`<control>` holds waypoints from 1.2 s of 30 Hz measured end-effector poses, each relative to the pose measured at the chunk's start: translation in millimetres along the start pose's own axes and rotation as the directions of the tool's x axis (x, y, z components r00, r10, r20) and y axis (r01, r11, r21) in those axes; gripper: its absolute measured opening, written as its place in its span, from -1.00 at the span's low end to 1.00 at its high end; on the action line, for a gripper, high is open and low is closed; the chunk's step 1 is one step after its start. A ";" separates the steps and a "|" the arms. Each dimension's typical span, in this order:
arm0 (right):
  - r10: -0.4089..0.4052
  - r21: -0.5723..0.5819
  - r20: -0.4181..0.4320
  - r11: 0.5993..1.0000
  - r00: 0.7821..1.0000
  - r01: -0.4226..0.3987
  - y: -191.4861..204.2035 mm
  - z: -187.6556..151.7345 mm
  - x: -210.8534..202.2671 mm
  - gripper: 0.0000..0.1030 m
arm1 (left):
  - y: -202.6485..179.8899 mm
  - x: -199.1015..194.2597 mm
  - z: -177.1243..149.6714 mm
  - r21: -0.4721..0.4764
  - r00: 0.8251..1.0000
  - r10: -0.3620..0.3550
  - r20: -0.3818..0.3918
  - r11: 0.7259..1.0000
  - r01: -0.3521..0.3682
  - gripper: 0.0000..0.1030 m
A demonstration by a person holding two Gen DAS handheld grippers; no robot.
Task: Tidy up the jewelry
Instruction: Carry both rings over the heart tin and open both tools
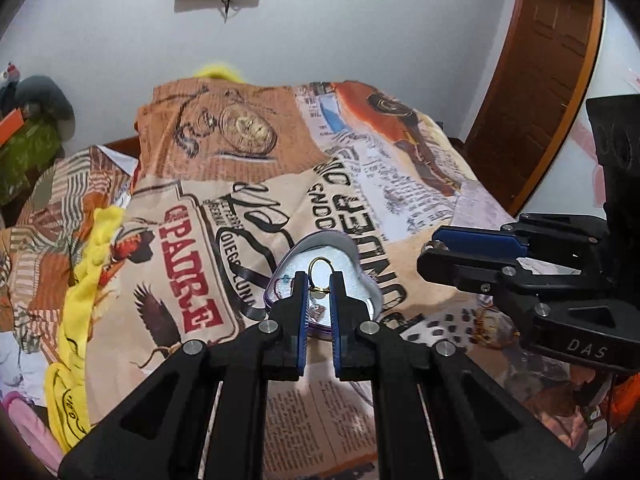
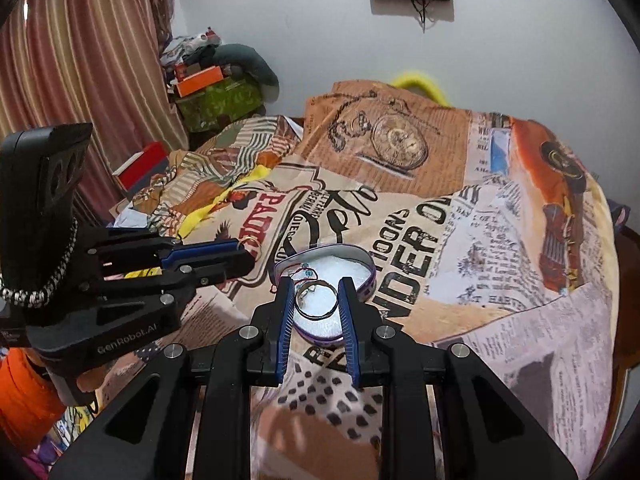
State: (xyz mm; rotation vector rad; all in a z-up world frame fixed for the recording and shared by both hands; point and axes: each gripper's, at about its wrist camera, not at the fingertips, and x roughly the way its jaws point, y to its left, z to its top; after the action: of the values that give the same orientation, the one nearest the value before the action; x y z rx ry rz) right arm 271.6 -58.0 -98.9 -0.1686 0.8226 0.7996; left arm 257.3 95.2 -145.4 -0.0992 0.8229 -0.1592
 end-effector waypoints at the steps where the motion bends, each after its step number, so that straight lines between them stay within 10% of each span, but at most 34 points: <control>1: 0.001 0.002 -0.010 1.000 1.000 -0.001 -1.4 1.3 5.3 -0.61 | 2.8 6.4 0.2 -0.008 1.000 -0.006 -0.013 1.000 0.006 -0.84; 36: 0.074 0.056 -0.194 0.996 0.978 -0.064 -23.1 10.5 76.7 -0.60 | 25.7 54.1 3.8 -0.004 0.995 -0.012 -0.102 1.000 0.012 -0.81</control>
State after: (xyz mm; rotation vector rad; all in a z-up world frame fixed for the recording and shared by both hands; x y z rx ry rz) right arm 325.5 -26.0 -149.8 -0.1774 1.0379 0.8358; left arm 298.9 110.9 -185.8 -0.0997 0.9243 -0.1756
